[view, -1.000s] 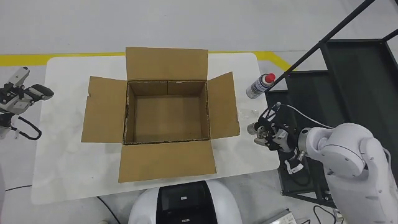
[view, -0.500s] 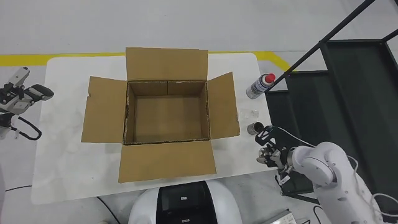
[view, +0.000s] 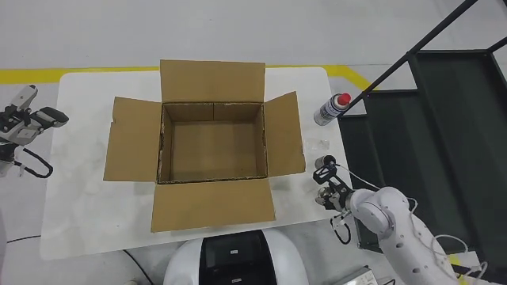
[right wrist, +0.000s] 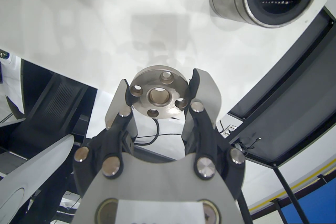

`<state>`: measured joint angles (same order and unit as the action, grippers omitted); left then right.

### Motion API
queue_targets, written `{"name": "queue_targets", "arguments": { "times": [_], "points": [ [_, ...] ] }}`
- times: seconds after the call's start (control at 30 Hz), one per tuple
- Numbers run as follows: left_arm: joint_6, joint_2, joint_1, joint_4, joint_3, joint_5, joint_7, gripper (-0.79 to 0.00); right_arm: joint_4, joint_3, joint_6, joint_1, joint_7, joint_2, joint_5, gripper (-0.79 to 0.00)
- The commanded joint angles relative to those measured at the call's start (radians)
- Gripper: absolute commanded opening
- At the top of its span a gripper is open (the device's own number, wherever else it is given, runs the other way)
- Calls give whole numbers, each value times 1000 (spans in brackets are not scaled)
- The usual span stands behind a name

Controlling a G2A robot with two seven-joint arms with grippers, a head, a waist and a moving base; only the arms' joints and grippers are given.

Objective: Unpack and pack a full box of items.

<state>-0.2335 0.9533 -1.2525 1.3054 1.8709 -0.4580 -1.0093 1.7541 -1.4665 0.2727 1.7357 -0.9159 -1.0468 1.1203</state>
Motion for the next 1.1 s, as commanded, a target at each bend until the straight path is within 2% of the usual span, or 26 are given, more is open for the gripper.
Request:
{"name": "queue_targets", "arguments": {
  "times": [0.0,0.47,0.6,0.7,0.73,0.77,0.8,0.9,1.0,1.07],
  "points": [
    [0,0,0,0,0,0,0,0,-28,13,-5,-17,11,-1,8,-785],
    [0,0,0,0,0,0,0,0,-118,75,-66,-104,45,-11,38,-785],
    [0,0,0,0,0,0,0,0,-134,85,-74,-119,40,-12,47,-456],
    [0,0,0,0,0,0,0,0,-143,91,-80,-127,36,-13,51,-434],
    [0,0,0,0,0,0,0,0,-145,94,-80,-129,34,-14,51,-403],
    [0,0,0,0,0,0,0,0,-147,96,-80,-131,33,-14,51,-225],
    [0,0,0,0,0,0,0,0,-147,99,-79,-132,30,-14,52,-166],
    [0,0,0,0,0,0,0,0,-142,99,-81,-129,27,-15,39,-52],
    [0,0,0,0,0,0,0,0,-108,75,-78,-114,18,-11,16,0],
    [0,0,0,0,0,0,0,0,-66,45,-71,-89,9,-7,-8,0]
  ]
}}
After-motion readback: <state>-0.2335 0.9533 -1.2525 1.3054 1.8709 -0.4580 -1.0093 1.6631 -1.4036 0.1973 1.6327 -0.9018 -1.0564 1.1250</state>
